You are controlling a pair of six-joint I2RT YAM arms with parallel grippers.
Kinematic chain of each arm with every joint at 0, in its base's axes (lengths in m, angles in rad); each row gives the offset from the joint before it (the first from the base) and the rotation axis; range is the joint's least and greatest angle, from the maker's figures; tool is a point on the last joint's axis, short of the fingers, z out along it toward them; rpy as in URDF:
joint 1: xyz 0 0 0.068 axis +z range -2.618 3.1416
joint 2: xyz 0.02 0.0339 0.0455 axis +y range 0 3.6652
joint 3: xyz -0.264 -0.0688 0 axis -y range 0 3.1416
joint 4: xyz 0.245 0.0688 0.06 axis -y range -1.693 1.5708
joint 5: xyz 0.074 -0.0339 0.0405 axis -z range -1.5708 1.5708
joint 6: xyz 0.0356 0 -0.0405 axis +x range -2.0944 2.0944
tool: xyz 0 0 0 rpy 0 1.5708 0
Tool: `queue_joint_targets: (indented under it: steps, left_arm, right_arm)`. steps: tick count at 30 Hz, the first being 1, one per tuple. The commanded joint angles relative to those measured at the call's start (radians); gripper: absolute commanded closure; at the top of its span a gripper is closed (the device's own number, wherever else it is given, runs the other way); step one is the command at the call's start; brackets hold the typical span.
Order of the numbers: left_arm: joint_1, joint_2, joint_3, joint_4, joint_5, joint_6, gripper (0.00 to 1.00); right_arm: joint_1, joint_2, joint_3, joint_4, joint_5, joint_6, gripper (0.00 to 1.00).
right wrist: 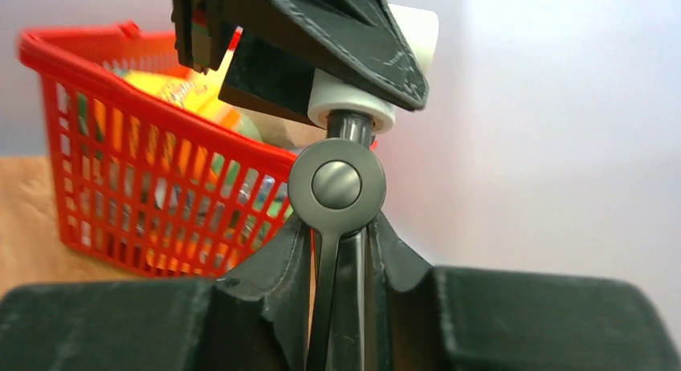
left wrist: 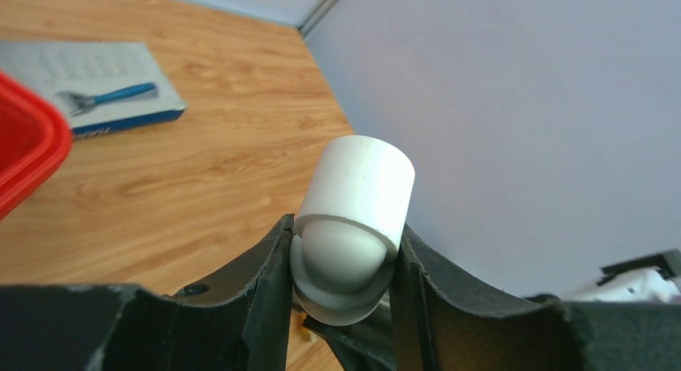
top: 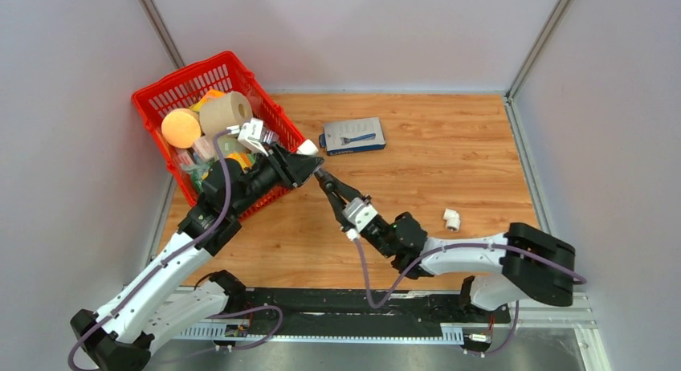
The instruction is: Install the water faucets
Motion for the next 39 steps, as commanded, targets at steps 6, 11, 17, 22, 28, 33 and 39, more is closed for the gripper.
queue_joint_targets:
  steps: [6,11,17,22,28,33,39]
  left_arm:
    - [0.06,0.001,-0.017,0.374,0.433,0.071,1.0]
    - [0.072,0.08,-0.022,0.584,0.645,0.052,1.0]
    - [0.074,0.126,-0.074,0.958,0.782,-0.053,1.0]
    - [0.065,0.162,-0.073,1.221,0.93,-0.17,1.0]
    - [0.007,0.153,-0.062,1.267,1.021,-0.189,1.0]
    - [-0.013,0.154,-0.068,1.252,1.011,-0.175,1.0]
    - [-0.013,0.082,-0.034,0.603,0.72,0.168,1.0]
  right_arm:
    - [-0.338,-0.336,0.097,-0.38,-0.688,0.572,0.97]
    - [-0.505,-0.35,0.168,-0.463,-1.023,0.796,0.97]
    - [-0.533,-0.341,0.218,-0.564,-1.12,0.819,0.97]
    - [-0.588,-0.248,0.275,-0.563,-1.191,0.957,0.95]
    - [-0.636,-0.099,0.353,-0.586,-1.288,1.051,0.94]
    - [-0.636,-0.039,0.412,-0.633,-1.292,1.074,0.86]
    - [-0.636,-0.169,0.358,-0.808,-1.014,0.877,0.5]
